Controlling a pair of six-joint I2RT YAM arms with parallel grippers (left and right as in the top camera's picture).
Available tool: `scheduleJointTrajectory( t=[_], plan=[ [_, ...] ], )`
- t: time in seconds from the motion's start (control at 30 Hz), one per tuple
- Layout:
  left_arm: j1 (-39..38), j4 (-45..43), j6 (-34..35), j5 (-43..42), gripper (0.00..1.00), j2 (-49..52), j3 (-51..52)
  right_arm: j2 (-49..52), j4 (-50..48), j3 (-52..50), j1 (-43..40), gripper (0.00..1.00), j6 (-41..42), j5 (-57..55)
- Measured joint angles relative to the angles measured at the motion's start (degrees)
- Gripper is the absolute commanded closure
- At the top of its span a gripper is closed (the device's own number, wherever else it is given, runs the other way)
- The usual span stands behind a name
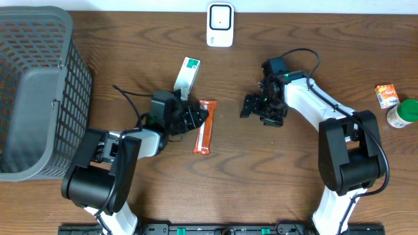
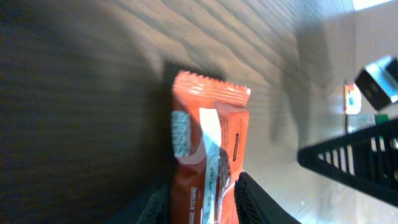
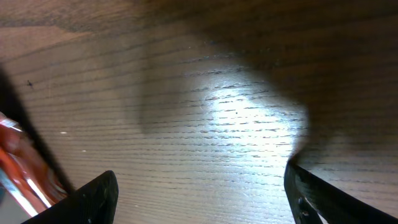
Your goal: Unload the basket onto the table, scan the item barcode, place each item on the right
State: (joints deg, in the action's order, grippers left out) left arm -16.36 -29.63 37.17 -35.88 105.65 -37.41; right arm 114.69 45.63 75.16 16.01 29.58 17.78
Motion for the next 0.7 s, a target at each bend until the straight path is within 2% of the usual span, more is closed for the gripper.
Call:
scheduleJointTrajectory(
  t=[0.1,0.23,0.33,0.43,0.5,0.7],
  plan=[
    [-1.31,-0.55,0.55,-0.92,0.62,0.00,0.20,0.00,-0.11,0.00,0.00,0.17,-0.11,0.26],
    [-1.33,-4.20,0.68,-4.79,0.39,0.00,0.39,0.00,-0.11,0.00,0.00,0.17,-0.11,0.28],
    [-0.70,-4.52,1.27,-7.21,0.31,0.00,0.42,0.00,-0.11,-0.02,0.00,0.17,-0.11,0.28],
    [1.27,-4.35,1.64,-9.33,0.27,-0.33,0.42,0.00,0.07,-0.02,0.00,0.14,-0.07,0.28],
    [3.17,-4.15,1.64,-11.17,0.26,-1.14,0.42,0.00,0.26,0.02,0.07,0.01,0.35,0.46],
    [8.07,-3.32,1.66,-16.50,0.23,-5.53,0.42,0.00,3.78,0.55,3.52,0.01,3.32,-4.46]
  ],
)
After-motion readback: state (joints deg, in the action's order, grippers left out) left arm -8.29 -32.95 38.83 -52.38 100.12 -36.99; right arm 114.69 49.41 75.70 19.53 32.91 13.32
